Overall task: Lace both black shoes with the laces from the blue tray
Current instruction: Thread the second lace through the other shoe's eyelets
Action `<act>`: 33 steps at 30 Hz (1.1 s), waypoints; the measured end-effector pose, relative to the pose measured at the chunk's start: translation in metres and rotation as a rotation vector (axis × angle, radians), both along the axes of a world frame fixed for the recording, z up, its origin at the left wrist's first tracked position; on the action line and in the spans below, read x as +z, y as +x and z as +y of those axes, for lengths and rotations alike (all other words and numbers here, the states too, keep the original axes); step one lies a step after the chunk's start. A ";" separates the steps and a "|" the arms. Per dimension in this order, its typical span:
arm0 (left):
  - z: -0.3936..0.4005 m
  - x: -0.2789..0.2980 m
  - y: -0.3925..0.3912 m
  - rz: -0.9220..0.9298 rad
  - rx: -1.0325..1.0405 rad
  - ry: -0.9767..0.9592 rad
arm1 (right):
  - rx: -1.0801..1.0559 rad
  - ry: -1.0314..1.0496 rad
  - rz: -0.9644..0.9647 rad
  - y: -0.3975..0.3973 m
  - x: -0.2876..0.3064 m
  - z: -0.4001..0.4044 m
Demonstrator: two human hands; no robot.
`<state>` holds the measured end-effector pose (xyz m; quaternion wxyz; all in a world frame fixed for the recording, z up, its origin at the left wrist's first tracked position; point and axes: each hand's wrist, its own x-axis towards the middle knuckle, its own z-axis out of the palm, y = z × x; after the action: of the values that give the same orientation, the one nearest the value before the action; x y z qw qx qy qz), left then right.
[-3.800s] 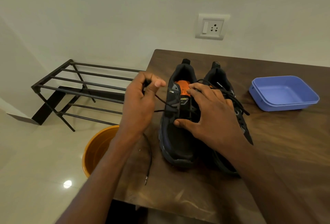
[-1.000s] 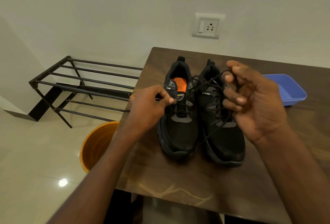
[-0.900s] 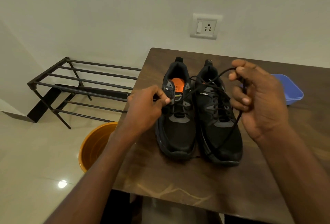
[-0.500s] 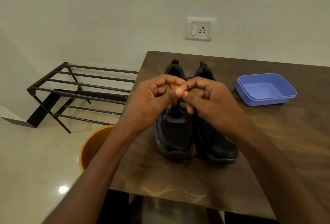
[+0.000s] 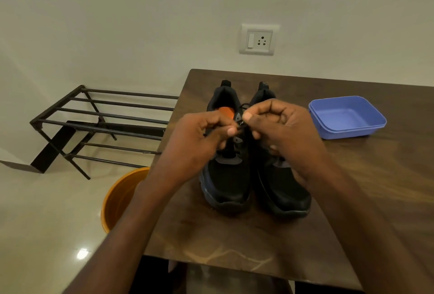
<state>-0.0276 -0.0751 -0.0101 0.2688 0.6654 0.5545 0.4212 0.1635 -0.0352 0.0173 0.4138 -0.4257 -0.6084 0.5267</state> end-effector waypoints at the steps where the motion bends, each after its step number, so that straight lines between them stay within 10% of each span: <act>1: 0.000 -0.004 -0.006 0.049 0.085 -0.013 | -0.069 -0.029 0.012 0.005 -0.002 0.004; 6: 0.003 -0.016 -0.020 0.423 0.391 -0.038 | -0.242 0.036 -0.055 0.017 -0.015 0.017; 14: 0.006 -0.017 0.007 0.088 -0.019 0.104 | 0.073 0.188 -0.162 -0.004 -0.024 0.012; 18: 0.007 -0.027 0.002 -0.066 0.087 0.024 | -0.039 0.209 -0.173 -0.008 -0.035 0.013; 26: 0.016 -0.037 -0.001 0.086 0.313 0.076 | 0.042 0.544 -0.906 -0.032 -0.062 0.029; 33: 0.015 -0.044 0.002 0.239 0.317 0.099 | -0.060 0.583 -0.809 -0.027 -0.067 0.035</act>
<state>-0.0259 -0.0603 -0.0541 0.0986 0.6276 0.6587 0.4032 0.1361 -0.0005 -0.0494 0.2613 -0.4798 -0.8296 0.1155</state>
